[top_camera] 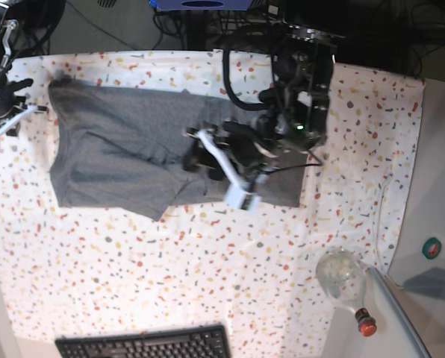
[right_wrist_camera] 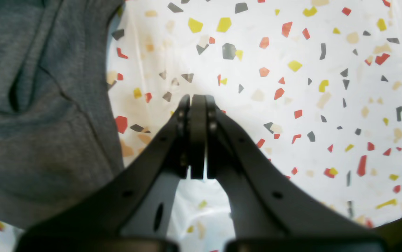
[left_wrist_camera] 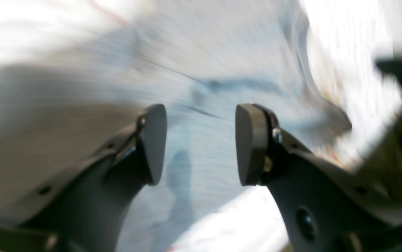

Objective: Layout the t-shirt on the table in an organized manner, then fold the t-shirt properly
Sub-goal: 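Fold the shirt end held by the left gripper toward the middle, then fold the shirt end with the right gripper toward the middle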

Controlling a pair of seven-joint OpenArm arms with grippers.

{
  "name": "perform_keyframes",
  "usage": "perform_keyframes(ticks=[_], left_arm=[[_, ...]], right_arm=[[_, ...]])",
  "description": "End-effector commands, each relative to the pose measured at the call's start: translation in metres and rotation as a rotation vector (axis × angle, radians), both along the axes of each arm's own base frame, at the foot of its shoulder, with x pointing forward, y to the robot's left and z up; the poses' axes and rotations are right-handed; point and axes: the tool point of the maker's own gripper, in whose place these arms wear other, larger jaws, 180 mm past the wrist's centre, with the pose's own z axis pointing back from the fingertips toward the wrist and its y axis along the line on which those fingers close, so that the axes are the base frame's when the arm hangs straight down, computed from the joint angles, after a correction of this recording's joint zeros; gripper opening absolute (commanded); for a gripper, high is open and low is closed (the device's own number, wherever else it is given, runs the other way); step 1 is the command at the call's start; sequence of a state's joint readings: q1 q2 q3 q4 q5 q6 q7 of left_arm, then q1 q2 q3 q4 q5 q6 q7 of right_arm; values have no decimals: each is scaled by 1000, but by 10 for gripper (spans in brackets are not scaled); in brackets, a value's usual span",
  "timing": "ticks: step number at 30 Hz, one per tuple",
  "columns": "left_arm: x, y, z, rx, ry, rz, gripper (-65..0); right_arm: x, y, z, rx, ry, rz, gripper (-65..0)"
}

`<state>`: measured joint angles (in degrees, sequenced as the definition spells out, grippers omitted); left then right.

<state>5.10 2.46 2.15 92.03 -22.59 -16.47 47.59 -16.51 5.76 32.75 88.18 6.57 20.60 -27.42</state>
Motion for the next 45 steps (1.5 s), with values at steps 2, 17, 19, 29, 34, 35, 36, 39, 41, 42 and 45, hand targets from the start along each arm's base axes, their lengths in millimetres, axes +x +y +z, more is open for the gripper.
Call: perform_keyframes(ticks=[2,17,19,29,34,35,36,39,41,42,45], left_arm=[[9,74,6,71,-34,170,-390],[-44,316,-14,404,45,534,-650],[-42,318,-15,395,8,553,-650],[-24,274,-55,326,7,466,-650],[-14,256,-70,302,29,427,-650],[-13,253,-70,300,29,421,-650],[-12,252,-70,299,28,417,-650],[-12,252,-70,299,26,419,-650],[-14,253,-71,300,30,422,-650],[-15,254,-71,301,31,423,-650],[-16,263,-68,309,20,441,-650]], right_arm=[[13,2,21,51,-102,-10,-650],[45,59,20,578,-105,37,-167],[43,57,5,596,-63,19,-168],[35,48,-26,647,31,-33,-162],[33,92,-32,660,82,151,-168],[32,96,-33,663,87,159,-168],[32,98,-33,665,88,163,-168],[33,101,-34,674,82,157,-168],[34,98,-33,668,82,156,-168],[34,97,-33,665,82,156,-168],[42,73,-20,636,8,104,-170]])
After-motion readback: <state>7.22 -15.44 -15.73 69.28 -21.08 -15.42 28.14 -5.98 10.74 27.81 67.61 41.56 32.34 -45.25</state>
